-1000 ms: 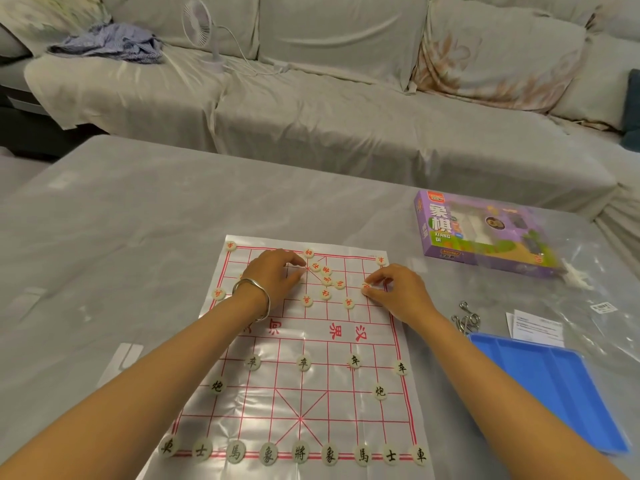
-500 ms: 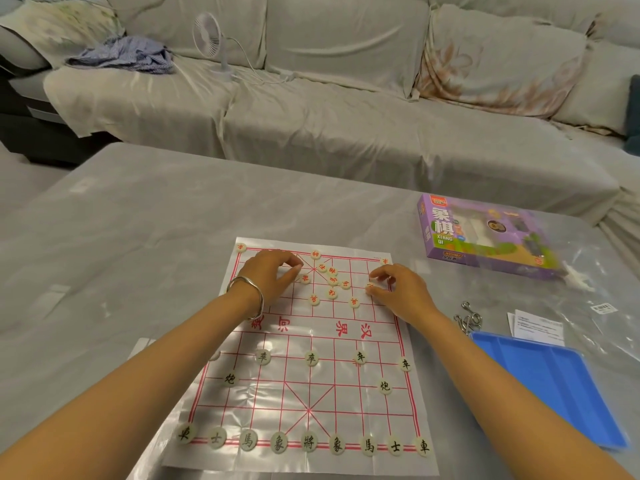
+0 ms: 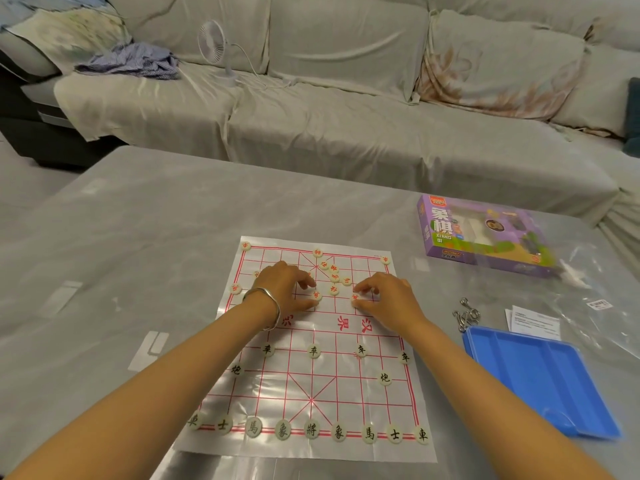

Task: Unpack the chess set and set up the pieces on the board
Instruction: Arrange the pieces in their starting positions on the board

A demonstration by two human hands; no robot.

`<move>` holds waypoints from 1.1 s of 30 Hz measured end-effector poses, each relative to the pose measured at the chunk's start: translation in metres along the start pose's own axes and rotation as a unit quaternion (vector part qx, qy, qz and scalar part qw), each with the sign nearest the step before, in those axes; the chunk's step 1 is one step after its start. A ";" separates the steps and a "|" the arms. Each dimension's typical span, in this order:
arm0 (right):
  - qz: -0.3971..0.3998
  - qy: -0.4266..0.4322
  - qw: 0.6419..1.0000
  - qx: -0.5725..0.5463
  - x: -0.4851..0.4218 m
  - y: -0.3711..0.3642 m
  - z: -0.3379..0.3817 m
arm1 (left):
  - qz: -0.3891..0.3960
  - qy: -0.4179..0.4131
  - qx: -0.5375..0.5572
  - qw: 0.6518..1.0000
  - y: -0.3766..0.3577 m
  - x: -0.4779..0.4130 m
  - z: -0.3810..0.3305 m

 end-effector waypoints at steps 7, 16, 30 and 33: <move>-0.005 0.005 1.000 0.008 -0.001 0.000 0.001 | -0.023 0.010 -0.004 1.000 -0.004 -0.005 -0.003; -0.031 0.036 0.999 -0.010 -0.007 -0.006 0.019 | -0.055 0.052 0.056 0.996 0.009 -0.005 0.020; -0.004 0.034 0.999 0.015 -0.014 -0.013 0.029 | -0.063 0.074 0.102 0.990 0.010 -0.010 0.032; 0.009 0.037 0.999 0.016 -0.015 -0.009 0.025 | -0.039 0.078 0.087 0.992 0.006 -0.017 0.029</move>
Point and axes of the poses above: each hand's wrist, its own x-axis away from the middle knuckle, its own y-axis out of the back of the hand, z = x × y, the point moved 2 cm from there along -x, towards the middle knuckle, and after that the axes turned 12 degrees about -z, right-handed, at the moved point
